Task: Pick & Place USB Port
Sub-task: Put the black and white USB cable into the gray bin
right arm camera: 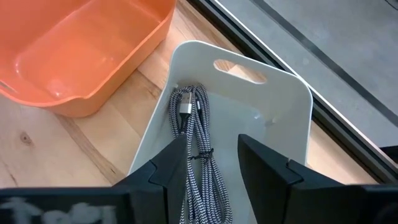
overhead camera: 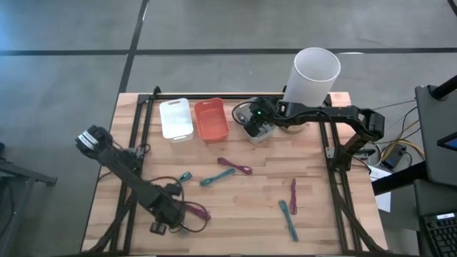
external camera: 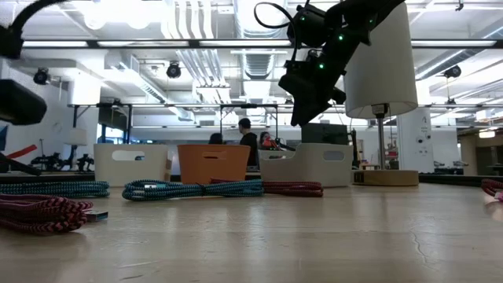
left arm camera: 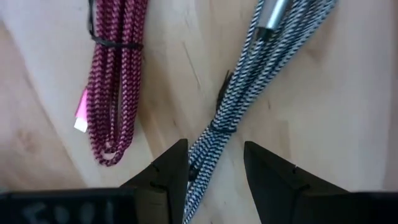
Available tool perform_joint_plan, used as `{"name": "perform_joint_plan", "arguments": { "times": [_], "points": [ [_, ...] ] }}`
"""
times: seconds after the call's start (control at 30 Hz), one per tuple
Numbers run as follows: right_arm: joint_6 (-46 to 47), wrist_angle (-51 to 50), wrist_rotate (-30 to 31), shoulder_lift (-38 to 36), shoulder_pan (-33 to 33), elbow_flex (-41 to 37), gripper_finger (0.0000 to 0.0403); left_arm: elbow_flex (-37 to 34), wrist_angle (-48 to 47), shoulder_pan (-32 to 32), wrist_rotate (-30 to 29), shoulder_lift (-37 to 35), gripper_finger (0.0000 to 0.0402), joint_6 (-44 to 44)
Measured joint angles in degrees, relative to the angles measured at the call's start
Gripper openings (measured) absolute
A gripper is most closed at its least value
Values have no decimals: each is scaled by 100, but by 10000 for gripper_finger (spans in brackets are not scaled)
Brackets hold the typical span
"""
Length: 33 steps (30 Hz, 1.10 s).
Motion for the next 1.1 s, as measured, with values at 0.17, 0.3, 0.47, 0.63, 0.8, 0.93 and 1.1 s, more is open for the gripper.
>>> {"name": "perform_joint_plan", "arguments": {
  "times": [0.17, 0.3, 0.47, 0.63, 0.8, 0.93, 1.1],
  "points": [
    [-2, -2, 0, -2, 2, 0, 130, 0, 103, -50, -3, 244, 147, -9],
    [-2, 0, 0, -2, 11, 0, 128, 7, 81, -98, -82, 369, 143, 25],
    [-5, -2, 0, -2, 12, 0, 131, 7, 65, -123, -300, 373, 90, 94],
    [-26, -6, 0, 0, 13, 0, 137, -6, 78, -132, -343, 247, 16, 6],
    [-20, -3, 0, 0, 21, 0, 133, 68, 96, -132, -446, 109, 22, -143],
    [-46, 2, -6, 0, 73, 0, 127, 205, 65, -132, -827, -47, 19, 17],
    [-348, 33, -172, 0, 166, 0, 123, 355, -5, -103, -1876, -372, 14, 325]
  ]
}}
